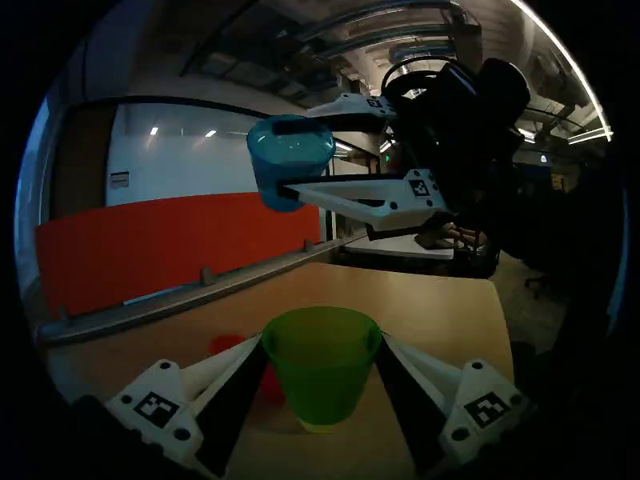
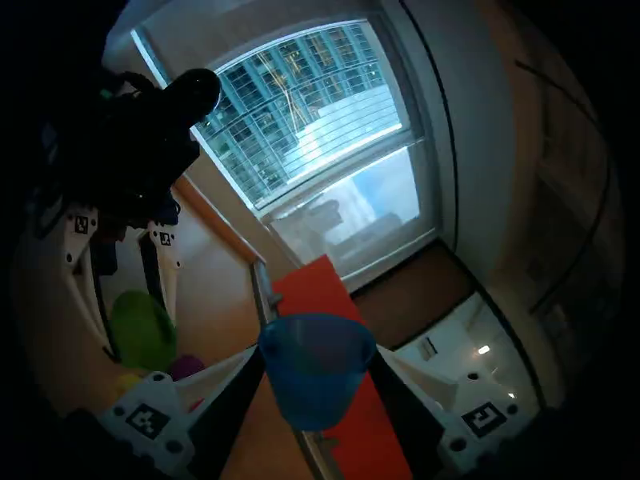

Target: Pour water

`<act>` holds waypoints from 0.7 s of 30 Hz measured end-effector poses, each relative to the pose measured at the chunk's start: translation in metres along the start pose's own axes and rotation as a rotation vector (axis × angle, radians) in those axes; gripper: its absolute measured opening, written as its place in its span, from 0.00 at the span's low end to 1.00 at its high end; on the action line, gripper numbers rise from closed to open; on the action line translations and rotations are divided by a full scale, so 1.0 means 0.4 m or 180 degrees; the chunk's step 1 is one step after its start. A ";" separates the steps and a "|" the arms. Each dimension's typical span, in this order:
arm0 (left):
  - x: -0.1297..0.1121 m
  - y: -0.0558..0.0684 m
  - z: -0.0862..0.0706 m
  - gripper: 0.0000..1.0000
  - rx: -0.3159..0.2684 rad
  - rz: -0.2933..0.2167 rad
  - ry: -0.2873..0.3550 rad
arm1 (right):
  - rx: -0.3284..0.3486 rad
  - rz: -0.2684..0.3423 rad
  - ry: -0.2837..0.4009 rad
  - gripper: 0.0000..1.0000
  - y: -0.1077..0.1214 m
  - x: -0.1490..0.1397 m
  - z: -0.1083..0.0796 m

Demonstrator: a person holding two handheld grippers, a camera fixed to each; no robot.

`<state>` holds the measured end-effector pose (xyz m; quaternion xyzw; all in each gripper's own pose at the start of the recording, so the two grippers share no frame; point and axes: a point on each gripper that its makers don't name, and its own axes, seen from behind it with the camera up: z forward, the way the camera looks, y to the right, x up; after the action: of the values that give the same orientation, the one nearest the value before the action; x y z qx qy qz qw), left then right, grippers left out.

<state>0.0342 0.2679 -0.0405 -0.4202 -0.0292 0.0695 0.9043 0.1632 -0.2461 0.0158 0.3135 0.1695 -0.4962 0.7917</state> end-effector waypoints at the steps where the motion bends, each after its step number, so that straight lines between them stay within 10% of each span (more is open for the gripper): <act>1: 0.000 0.001 0.001 0.88 -0.0001 0.0000 0.0000 | -0.0004 -0.0024 0.0007 0.91 0.002 0.003 0.000; 21: 0.005 0.012 0.010 0.88 -0.0039 0.0038 -0.0006 | -0.0086 -0.0469 0.0051 0.91 0.029 0.025 0.005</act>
<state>0.0351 0.2743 -0.0418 -0.4258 -0.0280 0.0751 0.9013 0.1780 -0.2507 0.0154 0.2934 0.2052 -0.5483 0.7557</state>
